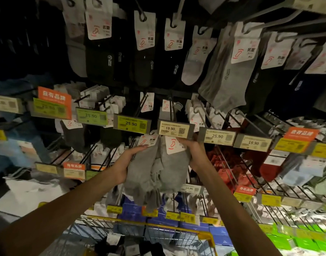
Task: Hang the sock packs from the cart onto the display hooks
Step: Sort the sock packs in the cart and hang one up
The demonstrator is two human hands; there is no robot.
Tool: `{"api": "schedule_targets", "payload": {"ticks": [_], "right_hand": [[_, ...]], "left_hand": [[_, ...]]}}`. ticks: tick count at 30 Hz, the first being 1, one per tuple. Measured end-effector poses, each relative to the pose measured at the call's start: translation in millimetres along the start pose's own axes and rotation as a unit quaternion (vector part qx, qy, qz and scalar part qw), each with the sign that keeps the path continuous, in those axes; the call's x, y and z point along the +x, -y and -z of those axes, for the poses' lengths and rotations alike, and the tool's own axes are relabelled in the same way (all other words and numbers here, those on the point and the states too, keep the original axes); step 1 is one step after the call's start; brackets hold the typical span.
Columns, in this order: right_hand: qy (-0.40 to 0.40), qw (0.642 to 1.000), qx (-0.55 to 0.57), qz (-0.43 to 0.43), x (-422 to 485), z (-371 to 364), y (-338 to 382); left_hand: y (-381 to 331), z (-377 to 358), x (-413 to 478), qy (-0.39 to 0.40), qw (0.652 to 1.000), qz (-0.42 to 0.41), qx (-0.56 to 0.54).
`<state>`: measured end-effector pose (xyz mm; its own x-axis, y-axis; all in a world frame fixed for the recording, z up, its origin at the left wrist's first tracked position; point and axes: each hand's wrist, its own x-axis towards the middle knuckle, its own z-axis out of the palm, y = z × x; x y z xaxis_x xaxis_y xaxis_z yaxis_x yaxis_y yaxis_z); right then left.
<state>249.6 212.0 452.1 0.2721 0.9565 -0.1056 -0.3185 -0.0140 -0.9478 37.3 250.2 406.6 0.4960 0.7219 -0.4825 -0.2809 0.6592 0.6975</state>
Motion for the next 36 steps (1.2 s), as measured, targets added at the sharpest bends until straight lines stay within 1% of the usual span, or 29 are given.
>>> {"api": "schedule_targets", "payload": {"ticks": [3,7,13,18,21,26,30,34,36], "right_hand": [[-0.025,1.000,-0.008,0.002,1.0,-3.9,-3.0],[-0.060,0.998,-0.034,0.002,4.7,-12.3,-3.4],[-0.097,0.994,-0.040,0.019,8.5,-16.9,-5.1],[-0.084,0.994,-0.053,0.043,4.3,-18.4,-2.4],[-0.077,0.993,-0.061,0.057,3.0,-14.8,-2.9],[-0.069,0.996,-0.045,0.041,-0.3,-11.2,-3.4],[-0.049,0.999,-0.023,0.006,-3.8,-9.3,-1.3],[-0.036,0.999,-0.025,0.015,-5.3,-13.9,1.1],[-0.043,0.999,-0.016,0.029,-6.6,-16.1,0.2]], "left_hand": [[-2.3,3.1,2.6,0.011,1.000,-0.001,-0.013],[-6.5,5.3,4.1,-0.002,1.000,-0.002,0.000],[-10.2,4.0,6.6,-0.003,1.000,-0.022,0.008],[-15.6,1.9,7.0,-0.013,0.999,-0.034,0.027],[-14.3,2.5,8.3,-0.013,0.999,-0.028,0.034],[-12.9,-0.7,5.6,-0.010,0.999,-0.025,0.036],[-13.1,-3.8,1.8,0.009,0.999,-0.018,0.030],[-13.0,-2.3,0.1,0.004,0.999,-0.012,0.039],[-13.3,-1.7,-0.7,0.003,0.999,-0.018,0.038]]}}
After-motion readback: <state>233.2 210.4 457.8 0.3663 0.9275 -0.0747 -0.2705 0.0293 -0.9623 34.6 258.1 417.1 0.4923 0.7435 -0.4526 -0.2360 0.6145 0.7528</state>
